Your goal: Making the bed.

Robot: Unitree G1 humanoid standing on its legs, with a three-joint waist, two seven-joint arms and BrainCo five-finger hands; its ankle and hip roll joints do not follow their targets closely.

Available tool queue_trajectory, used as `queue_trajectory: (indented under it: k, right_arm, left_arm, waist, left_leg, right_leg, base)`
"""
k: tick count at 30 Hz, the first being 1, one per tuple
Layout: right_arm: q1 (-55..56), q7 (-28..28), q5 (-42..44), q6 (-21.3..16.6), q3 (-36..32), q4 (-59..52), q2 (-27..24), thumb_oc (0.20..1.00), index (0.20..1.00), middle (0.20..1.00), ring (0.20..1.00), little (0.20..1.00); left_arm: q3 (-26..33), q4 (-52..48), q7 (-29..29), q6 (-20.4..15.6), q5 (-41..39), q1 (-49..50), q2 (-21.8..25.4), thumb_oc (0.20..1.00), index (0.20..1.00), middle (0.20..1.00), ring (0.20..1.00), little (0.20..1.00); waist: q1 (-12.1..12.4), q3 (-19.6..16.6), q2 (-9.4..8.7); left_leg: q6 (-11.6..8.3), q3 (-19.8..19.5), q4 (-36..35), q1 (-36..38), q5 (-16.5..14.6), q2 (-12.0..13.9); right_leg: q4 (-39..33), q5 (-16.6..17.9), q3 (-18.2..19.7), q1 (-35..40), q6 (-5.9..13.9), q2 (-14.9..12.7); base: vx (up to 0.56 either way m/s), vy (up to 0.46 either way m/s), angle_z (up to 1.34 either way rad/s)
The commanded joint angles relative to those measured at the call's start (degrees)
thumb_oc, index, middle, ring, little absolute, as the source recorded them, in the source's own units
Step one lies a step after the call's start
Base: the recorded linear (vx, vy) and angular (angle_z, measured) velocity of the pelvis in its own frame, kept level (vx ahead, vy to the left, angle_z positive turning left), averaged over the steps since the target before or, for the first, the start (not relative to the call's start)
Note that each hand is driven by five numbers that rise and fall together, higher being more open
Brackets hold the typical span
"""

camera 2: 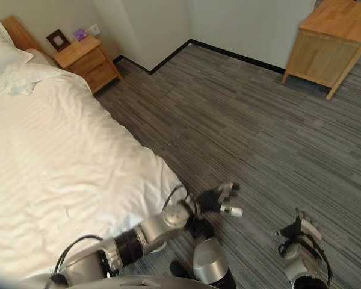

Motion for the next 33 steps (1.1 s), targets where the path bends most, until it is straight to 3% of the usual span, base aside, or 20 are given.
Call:
queue_trajectory:
  k: [1,3,4,5,6,7,8,9,11,12,15,16,18,19,20,24,29,30,33]
  right_arm:
    - [-1.8,-5.0,-1.9,-1.3,-0.8,-1.1,-2.1,1.000,1.000,1.000,1.000,1.000]
    - [-8.8,-6.4,1.3,-4.0,1.9,-1.3,-2.0,1.000,1.000,1.000,1.000,1.000]
    - [-9.2,-6.5,1.4,-4.1,2.1,-1.1,-1.9,1.000,1.000,1.000,1.000,1.000]
    - [-10.5,1.6,11.1,-10.7,1.3,-8.7,-4.2,1.000,1.000,1.000,1.000,1.000]
    - [-10.2,1.8,11.1,-10.5,1.1,-9.1,-4.3,0.956,0.956,0.956,0.956,0.956]
    - [-7.4,1.5,12.3,-14.1,-0.4,-15.5,-5.6,0.570,0.570,0.570,0.570,0.570]
    - [-7.6,2.4,11.6,-13.8,0.4,-17.0,-5.1,0.200,0.200,0.200,0.200,0.200]
    - [-2.6,7.1,11.0,-15.1,-2.8,-22.3,-6.7,0.200,0.200,0.200,0.200,0.200]
    - [-5.1,6.1,11.4,-15.9,-0.1,-19.5,-7.1,0.200,0.200,0.200,0.200,0.200]
    - [-9.7,9.4,15.4,-15.8,2.6,-19.1,-3.1,0.200,0.200,0.200,0.200,0.200]
    - [-13.6,11.1,21.7,-16.3,4.9,-18.6,0.9,0.200,0.200,0.200,0.200,0.200]
    - [-13.8,11.1,21.7,-16.4,5.0,-18.5,0.9,0.200,0.200,0.200,0.200,0.200]
    - [-17.6,13.6,37.3,-17.8,5.5,-15.4,7.2,0.200,0.200,0.200,0.200,0.200]
    - [-17.7,13.6,37.3,-17.8,5.5,-15.3,7.2,0.200,0.200,0.200,0.200,0.200]
    - [-21.0,15.1,47.9,-19.2,5.6,-11.8,11.6,0.200,0.200,0.200,0.200,0.200]
    - [-27.7,17.2,62.9,-22.1,4.8,-8.1,18.2,0.200,0.200,0.200,0.200,0.200]
    - [-32.2,19.4,73.0,-26.8,3.5,-10.1,22.0,0.200,0.200,0.200,0.200,0.200]
    - [-34.6,20.4,78.7,-29.6,1.5,-11.1,24.1,0.200,0.200,0.200,0.200,0.200]
    - [-36.7,19.4,84.0,-33.8,-1.7,-9.3,26.9,0.200,0.200,0.200,0.200,0.200]
  left_arm:
    - [4.8,1.5,5.6,-6.3,0.6,-2.9,-0.6,1.000,1.000,1.000,1.000,1.000]
    - [13.1,-3.8,12.0,-8.7,7.1,-6.7,7.5,1.000,1.000,1.000,1.000,1.000]
    - [13.2,-4.0,12.0,-8.6,7.1,-6.7,7.7,1.000,1.000,1.000,1.000,1.000]
    - [22.8,-7.3,14.1,-8.4,12.8,-4.2,18.1,1.000,1.000,1.000,1.000,1.000]
    - [22.8,-7.5,14.0,-8.3,12.8,-4.1,18.1,1.000,1.000,1.000,1.000,1.000]
    - [26.4,-9.2,12.6,-9.3,14.4,-1.6,21.7,1.000,1.000,1.000,1.000,1.000]
    - [29.4,-9.9,13.0,-9.1,16.3,1.7,24.3,1.000,1.000,1.000,1.000,1.000]
    - [33.7,-11.3,11.5,-9.6,18.1,7.5,27.6,1.000,1.000,1.000,1.000,1.000]
    - [33.8,-10.4,10.6,-9.7,18.4,9.0,27.7,1.000,1.000,1.000,1.000,1.000]
    - [39.2,-9.1,10.7,-8.6,19.4,14.7,30.1,1.000,1.000,1.000,1.000,1.000]
    - [46.0,-5.3,10.5,-8.1,18.6,24.1,29.9,1.000,1.000,1.000,1.000,1.000]
    - [46.1,-5.4,10.5,-8.1,18.6,24.2,29.9,1.000,1.000,1.000,1.000,1.000]
    - [51.1,-2.4,10.0,-7.5,17.9,30.1,29.9,1.000,1.000,1.000,1.000,1.000]
    - [51.2,-2.5,10.0,-7.4,17.9,30.1,29.9,1.000,1.000,1.000,1.000,1.000]
    - [53.9,1.2,10.1,-7.1,16.5,32.9,30.0,1.000,1.000,1.000,1.000,1.000]
    - [58.2,5.4,10.5,-8.2,13.4,37.9,29.8,1.000,1.000,1.000,1.000,1.000]
    - [60.2,7.6,10.9,-10.1,8.9,39.9,28.7,1.000,1.000,1.000,1.000,1.000]
    - [60.3,8.8,11.3,-11.2,6.1,39.3,28.4,1.000,1.000,1.000,1.000,1.000]
    - [59.4,11.2,11.3,-12.5,2.1,38.1,27.3,1.000,1.000,1.000,1.000,1.000]
  waist:
    - [1.8,-3.5,-4.08]
    - [6.2,-4.8,-5.54]
    - [6.1,-4.8,-5.66]
    - [9.4,-5.4,-7.41]
    - [9.5,-5.6,-7.42]
    - [10.2,-5.4,-7.79]
    - [11.1,-5.6,-8.25]
    - [11.9,-5.4,-8.77]
    - [13.0,-5.9,-9.05]
    - [15.4,-6.0,-9.71]
    - [19.0,-5.3,-10.25]
    - [18.9,-5.4,-10.33]
    - [22.3,-4.5,-10.20]
    - [22.2,-4.7,-10.29]
    - [24.8,-3.7,-9.88]
    - [29.7,-2.2,-7.94]
    - [32.4,-0.4,-6.01]
    - [33.3,1.7,-4.65]
    - [33.8,3.8,-2.43]
  left_leg:
    - [1.11,-5.4,0.7,2.0,-4.1,1.0]
    - [0.50,-7.5,0.7,1.5,-3.4,1.6]
    - [0.44,-7.5,0.7,1.3,-3.1,1.6]
    - [-0.41,-9.3,0.7,1.0,-2.4,2.4]
    - [-0.44,-9.3,0.7,0.8,-2.2,2.3]
    - [-0.68,-9.4,0.7,0.8,-2.2,2.7]
    - [-0.85,-9.5,0.7,0.3,-1.8,2.9]
    - [-1.09,-9.8,0.7,0.4,-1.8,3.2]
    - [-1.33,-10.0,0.7,0.1,-1.5,3.4]
    - [-1.72,-11.4,0.7,-0.6,-1.1,3.7]
    - [-2.31,-13.6,0.7,-1.7,-0.3,4.0]
    - [-2.30,-13.7,0.7,-1.9,-0.1,4.0]
    - [-2.81,-15.8,0.7,-3.4,0.8,4.1]
    - [-2.79,-15.9,0.7,-3.7,0.9,4.1]
    - [-3.13,-17.1,0.7,-4.9,1.7,4.0]
    - [-3.81,-18.5,0.7,-6.8,2.7,4.1]
    - [-4.40,-20.4,0.7,-10.3,4.3,3.8]
    - [-4.82,-21.5,0.7,-12.2,5.0,3.7]
    - [-5.34,-22.5,0.7,-15.2,6.3,3.6]
  right_leg:
    - [1.2,-7.4,-1.6,2.0,4.87,-6.4]
    - [1.0,-7.6,-4.8,3.4,4.50,-6.7]
    - [1.0,-7.4,-4.7,3.2,4.41,-6.7]
    - [0.8,-7.7,-7.6,4.5,4.16,-6.6]
    - [0.7,-7.5,-7.6,4.3,4.09,-6.6]
    - [0.7,-7.8,-8.2,4.6,4.12,-6.5]
    - [0.6,-7.7,-8.7,4.4,3.90,-6.4]
    - [0.6,-8.0,-9.4,5.0,3.76,-6.3]
    - [0.6,-8.3,-10.2,5.1,3.51,-6.3]
    - [0.6,-8.8,-12.2,5.7,2.93,-6.4]
    - [0.6,-9.5,-14.9,6.5,2.46,-6.5]
    - [0.6,-9.4,-14.9,6.3,2.42,-6.5]
    - [0.6,-10.0,-17.2,6.6,2.07,-6.6]
    - [0.6,-9.8,-17.2,6.3,2.05,-6.7]
    - [0.6,-9.9,-18.5,6.1,1.88,-6.8]
    - [0.6,-10.2,-20.3,5.5,1.71,-7.0]
    - [0.6,-9.8,-21.8,3.3,1.40,-7.3]
    - [0.6,-9.4,-22.3,1.9,1.26,-7.4]
    - [0.6,-8.8,-22.9,-0.7,0.99,-7.7]
  base:
    - [-0.05,-0.099,0.09]
    - [-0.04,-0.094,0.26]
    - [0.00,-0.105,0.27]
    - [-0.01,-0.088,0.24]
    - [0.00,-0.081,0.19]
    - [-0.01,-0.031,0.74]
    - [0.01,-0.031,0.73]
    - [0.03,-0.034,0.74]
    - [0.04,-0.025,0.55]
    - [0.04,-0.040,0.75]
    - [0.03,-0.039,0.25]
    - [0.00,-0.030,0.21]
    - [-0.01,-0.024,0.54]
    - [-0.03,-0.025,0.51]
    - [-0.03,-0.025,0.73]
    - [-0.02,-0.008,0.56]
    - [-0.06,-0.026,0.27]
    - [-0.12,-0.049,0.30]
    - [-0.11,-0.043,0.31]
